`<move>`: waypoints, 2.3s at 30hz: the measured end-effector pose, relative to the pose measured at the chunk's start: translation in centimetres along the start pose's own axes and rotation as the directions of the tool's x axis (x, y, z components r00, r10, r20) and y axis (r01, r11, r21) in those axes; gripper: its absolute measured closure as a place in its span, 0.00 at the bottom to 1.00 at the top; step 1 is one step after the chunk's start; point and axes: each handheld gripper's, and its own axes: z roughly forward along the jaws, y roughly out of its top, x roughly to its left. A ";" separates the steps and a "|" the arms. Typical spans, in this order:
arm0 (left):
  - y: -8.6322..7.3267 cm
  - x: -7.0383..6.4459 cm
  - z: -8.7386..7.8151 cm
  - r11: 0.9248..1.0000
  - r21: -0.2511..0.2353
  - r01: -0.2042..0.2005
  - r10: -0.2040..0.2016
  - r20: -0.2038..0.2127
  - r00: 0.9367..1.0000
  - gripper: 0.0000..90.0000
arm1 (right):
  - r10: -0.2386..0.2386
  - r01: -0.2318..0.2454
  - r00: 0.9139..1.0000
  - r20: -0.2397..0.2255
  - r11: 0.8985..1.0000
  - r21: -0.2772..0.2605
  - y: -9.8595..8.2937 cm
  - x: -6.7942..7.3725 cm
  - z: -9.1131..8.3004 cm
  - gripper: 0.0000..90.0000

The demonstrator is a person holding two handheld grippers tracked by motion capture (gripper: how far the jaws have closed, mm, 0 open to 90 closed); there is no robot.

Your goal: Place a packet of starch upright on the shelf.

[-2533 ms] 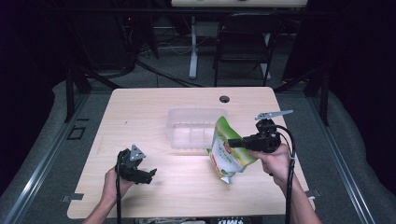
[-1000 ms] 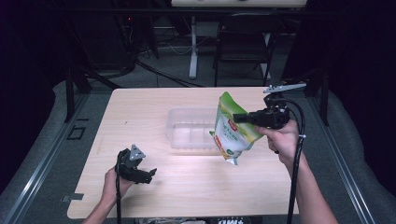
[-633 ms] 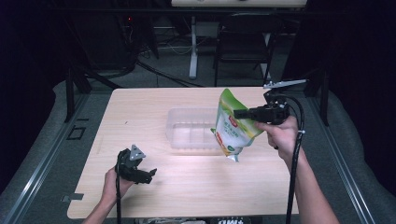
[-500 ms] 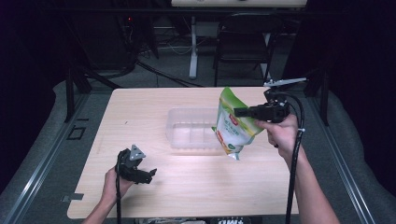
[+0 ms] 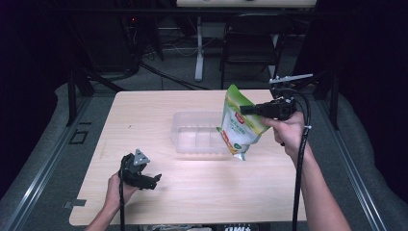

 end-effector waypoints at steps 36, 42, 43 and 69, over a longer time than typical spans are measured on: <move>0.0 0.1 0.1 1.000 0.010 0.002 -0.002 0.008 1.000 0.05 | 0.032 -0.036 0.995 0.091 0.999 0.040 2.6 -1.8 3.8 1.00; 0.0 0.1 0.1 1.000 0.010 -0.001 0.001 0.005 1.000 0.05 | 0.038 -0.043 0.994 0.103 0.998 0.050 3.0 -2.0 4.7 1.00; 0.0 0.1 0.1 1.000 0.011 -0.001 0.001 0.006 1.000 0.05 | 0.042 -0.048 0.994 0.106 0.998 0.050 3.1 -2.0 4.8 1.00; -0.1 0.0 0.1 1.000 0.008 -0.001 0.001 -0.001 1.000 0.05 | 0.062 -0.077 0.980 0.191 0.995 0.069 3.9 -3.0 8.3 1.00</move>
